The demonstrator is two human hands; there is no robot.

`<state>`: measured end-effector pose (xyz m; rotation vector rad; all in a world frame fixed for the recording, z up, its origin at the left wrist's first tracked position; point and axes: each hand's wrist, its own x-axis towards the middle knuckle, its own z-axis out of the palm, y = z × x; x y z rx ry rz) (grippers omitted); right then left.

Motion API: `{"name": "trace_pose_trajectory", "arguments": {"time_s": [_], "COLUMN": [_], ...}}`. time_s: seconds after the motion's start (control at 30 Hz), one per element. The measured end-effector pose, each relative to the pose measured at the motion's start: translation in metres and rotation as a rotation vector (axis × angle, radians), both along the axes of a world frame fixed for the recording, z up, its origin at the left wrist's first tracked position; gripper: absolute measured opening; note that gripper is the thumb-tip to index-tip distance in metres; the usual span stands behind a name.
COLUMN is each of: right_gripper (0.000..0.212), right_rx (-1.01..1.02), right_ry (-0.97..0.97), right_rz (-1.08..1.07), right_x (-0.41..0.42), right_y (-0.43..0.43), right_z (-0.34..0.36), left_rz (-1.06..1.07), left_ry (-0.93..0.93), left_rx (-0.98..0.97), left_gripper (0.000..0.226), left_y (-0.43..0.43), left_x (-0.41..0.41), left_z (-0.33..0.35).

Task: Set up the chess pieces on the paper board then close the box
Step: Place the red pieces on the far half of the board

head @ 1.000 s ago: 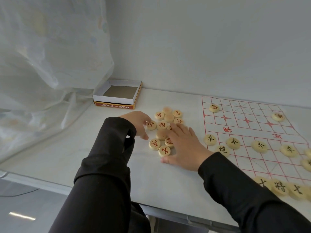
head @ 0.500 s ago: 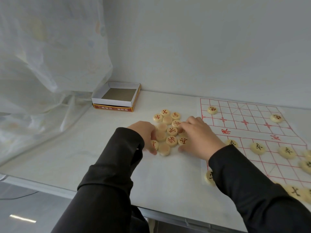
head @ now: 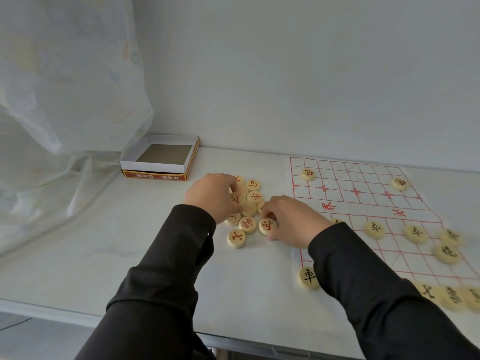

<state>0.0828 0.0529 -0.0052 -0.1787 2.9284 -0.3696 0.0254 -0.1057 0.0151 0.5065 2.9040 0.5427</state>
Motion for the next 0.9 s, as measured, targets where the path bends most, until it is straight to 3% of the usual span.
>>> {"name": "trace_pose_trajectory", "arguments": {"time_s": [0.23,0.5,0.7,0.9], "right_gripper": [0.025,0.031,0.03,0.015], "right_rx": [-0.272,-0.059,-0.025,-0.019], "right_ry": [0.207,0.126,0.227,0.251], "right_rz": [-0.333,-0.349,-0.351,-0.346], "right_x": [-0.018,-0.039,-0.051,-0.051], "right_y": [0.054,0.071,0.072,0.072], "right_z": [0.032,0.011,-0.006,-0.011], "left_rz": [0.119,0.097,0.069,0.06], "left_ry": [0.072,0.059,0.063,0.05], "left_rx": [0.176,0.121,0.1,0.071], "left_gripper": [0.029,0.03,0.032,0.034], "left_y": [0.029,0.034,0.037,0.038], "left_x": [0.005,0.001,0.002,0.002], "left_z": [-0.002,-0.005,-0.006,-0.006]}}
